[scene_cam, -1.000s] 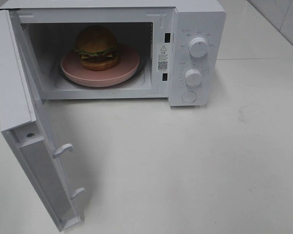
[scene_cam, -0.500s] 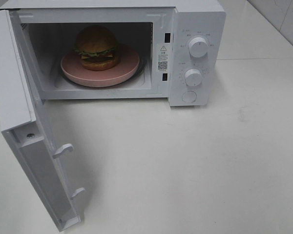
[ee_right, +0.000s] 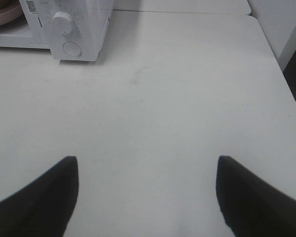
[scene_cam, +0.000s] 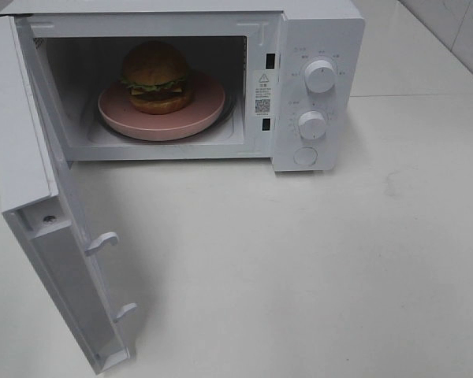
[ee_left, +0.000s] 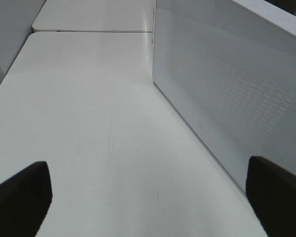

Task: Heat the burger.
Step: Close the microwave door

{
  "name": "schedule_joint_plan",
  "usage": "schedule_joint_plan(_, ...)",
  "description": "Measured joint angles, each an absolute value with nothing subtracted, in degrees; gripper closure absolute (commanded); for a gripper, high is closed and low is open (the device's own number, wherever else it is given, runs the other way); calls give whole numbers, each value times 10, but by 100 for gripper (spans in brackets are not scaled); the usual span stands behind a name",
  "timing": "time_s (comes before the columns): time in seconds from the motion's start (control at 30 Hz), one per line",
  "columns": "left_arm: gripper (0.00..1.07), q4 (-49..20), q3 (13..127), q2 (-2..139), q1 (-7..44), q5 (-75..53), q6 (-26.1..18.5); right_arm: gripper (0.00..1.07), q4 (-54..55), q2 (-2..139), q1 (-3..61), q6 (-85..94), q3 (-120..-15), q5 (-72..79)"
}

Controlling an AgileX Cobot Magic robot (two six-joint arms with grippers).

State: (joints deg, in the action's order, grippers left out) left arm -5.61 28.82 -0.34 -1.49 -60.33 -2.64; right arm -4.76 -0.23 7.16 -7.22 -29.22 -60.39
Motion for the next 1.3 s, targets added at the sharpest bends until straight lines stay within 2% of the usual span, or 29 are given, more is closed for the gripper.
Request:
schedule_joint_plan(0.47, 7, -56, 288, -3, -15, -603, -26, 33, -48, -2, 72, -72, -292, -604)
schedule_joint_plan(0.57, 11, -54, 293, -3, -15, -595, -26, 33, -48, -2, 72, -72, -292, -604)
schedule_joint_plan(0.6, 17, -51, 296, -2, -15, -594, -26, 33, -48, -2, 72, -72, -292, -604)
schedule_joint_plan(0.63, 17, -51, 296, -2, -15, -594, -26, 33, -48, -2, 72, -72, -292, -604)
schedule_joint_plan(0.67, 21, -44, 303, 9, -15, -591, -26, 33, -48, -2, 72, -72, -292, -604)
schedule_joint_plan(0.7, 33, -40, 305, 15, -15, -588, -26, 33, -48, -2, 72, -72, -292, -604)
schedule_joint_plan(0.73, 33, -40, 305, 15, -15, -588, -26, 33, -48, -2, 72, -72, -292, -604)
schedule_joint_plan(0.77, 44, -37, 307, 31, -15, -574, -26, 33, -48, -2, 72, -72, -292, -604)
schedule_joint_plan(0.8, 44, -37, 307, 31, -15, -574, -26, 33, -48, -2, 72, -72, -292, -604)
schedule_joint_plan(0.83, 51, -37, 307, 49, -15, -555, -26, 33, -48, -2, 72, -72, -292, -604)
schedule_joint_plan(0.87, 63, -37, 307, 56, -15, -548, -26, 33, -48, -2, 72, -72, -292, -604)
schedule_joint_plan(0.9, 63, -37, 307, 56, -15, -548, -26, 33, -48, -2, 72, -72, -292, -604)
schedule_joint_plan(0.93, 77, -36, 307, 76, -15, -530, -26, 33, -48, -2, 72, -72, -292, -604)
schedule_joint_plan(0.97, 86, -33, 307, 87, -15, -520, -26, 33, -48, -2, 72, -72, -292, -604)
schedule_joint_plan(1.0, 86, -33, 307, 87, -15, -520, -26, 33, -48, -2, 72, -72, -292, -604)
schedule_joint_plan(1.03, 102, -24, 307, 109, -15, -497, -26, 33, -48, -2, 72, -72, -292, -604)
schedule_joint_plan(1.07, 107, -20, 305, 122, -15, -484, -26, 33, -48, -2, 72, -72, -292, -604)
schedule_joint_plan(1.27, 107, -15, 281, 179, -15, -395, -26, 33, -48, -2, 72, -72, -292, -604)
schedule_joint_plan(1.3, 107, -16, 265, 197, -15, -344, -26, 33, -48, -2, 72, -72, -292, -604)
